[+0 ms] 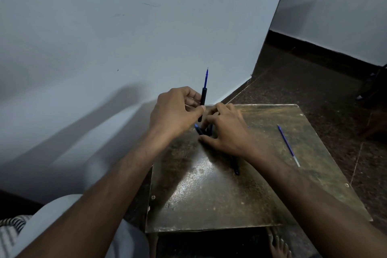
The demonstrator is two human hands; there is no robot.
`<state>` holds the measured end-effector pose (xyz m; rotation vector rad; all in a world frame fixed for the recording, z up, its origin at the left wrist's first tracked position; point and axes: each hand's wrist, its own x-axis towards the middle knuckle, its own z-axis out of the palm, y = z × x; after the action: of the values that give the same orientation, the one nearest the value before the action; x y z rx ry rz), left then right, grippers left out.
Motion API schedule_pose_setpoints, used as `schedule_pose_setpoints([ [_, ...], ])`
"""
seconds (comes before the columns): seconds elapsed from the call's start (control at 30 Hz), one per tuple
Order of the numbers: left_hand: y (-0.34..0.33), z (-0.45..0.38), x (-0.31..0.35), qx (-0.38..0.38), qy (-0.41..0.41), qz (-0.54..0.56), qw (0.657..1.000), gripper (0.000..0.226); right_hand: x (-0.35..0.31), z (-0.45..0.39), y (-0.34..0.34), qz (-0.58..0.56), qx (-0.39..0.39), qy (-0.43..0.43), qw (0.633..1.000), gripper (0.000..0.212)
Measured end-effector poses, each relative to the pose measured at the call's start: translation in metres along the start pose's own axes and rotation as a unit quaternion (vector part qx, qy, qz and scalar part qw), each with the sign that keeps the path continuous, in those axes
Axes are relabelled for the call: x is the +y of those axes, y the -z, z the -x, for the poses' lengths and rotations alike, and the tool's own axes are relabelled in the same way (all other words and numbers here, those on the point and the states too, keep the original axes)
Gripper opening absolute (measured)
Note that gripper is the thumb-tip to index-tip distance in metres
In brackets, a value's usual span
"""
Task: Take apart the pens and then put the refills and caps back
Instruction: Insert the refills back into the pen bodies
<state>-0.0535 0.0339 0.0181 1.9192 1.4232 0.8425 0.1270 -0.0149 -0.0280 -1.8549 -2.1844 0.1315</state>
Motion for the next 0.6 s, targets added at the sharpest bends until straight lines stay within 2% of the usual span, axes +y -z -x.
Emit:
schedule_pose_setpoints([
  [0.13,0.004,0.000,0.000,0.011,0.004,-0.004,1.000,0.013,-0.006,-0.001,-0.004,-0.028,0.011,0.001,1.000,0.020],
  [0.23,0.004,0.000,-0.001,0.018,0.007,-0.002,1.000,0.014,-0.012,-0.002,-0.001,-0.139,0.045,-0.049,0.988,0.007],
  [0.27,0.005,0.000,-0.001,0.019,0.007,-0.001,1.000,0.015,-0.012,-0.002,0.001,-0.187,0.049,-0.082,0.978,0.009],
  [0.43,0.001,0.003,-0.001,0.004,-0.011,0.009,1.000,0.015,0.005,0.002,0.018,-0.409,0.059,-0.203,0.887,0.013],
  [0.6,-0.014,0.008,0.008,-0.023,-0.049,0.017,0.998,0.016,0.024,0.006,0.034,-0.547,0.115,-0.210,0.802,0.025],
])
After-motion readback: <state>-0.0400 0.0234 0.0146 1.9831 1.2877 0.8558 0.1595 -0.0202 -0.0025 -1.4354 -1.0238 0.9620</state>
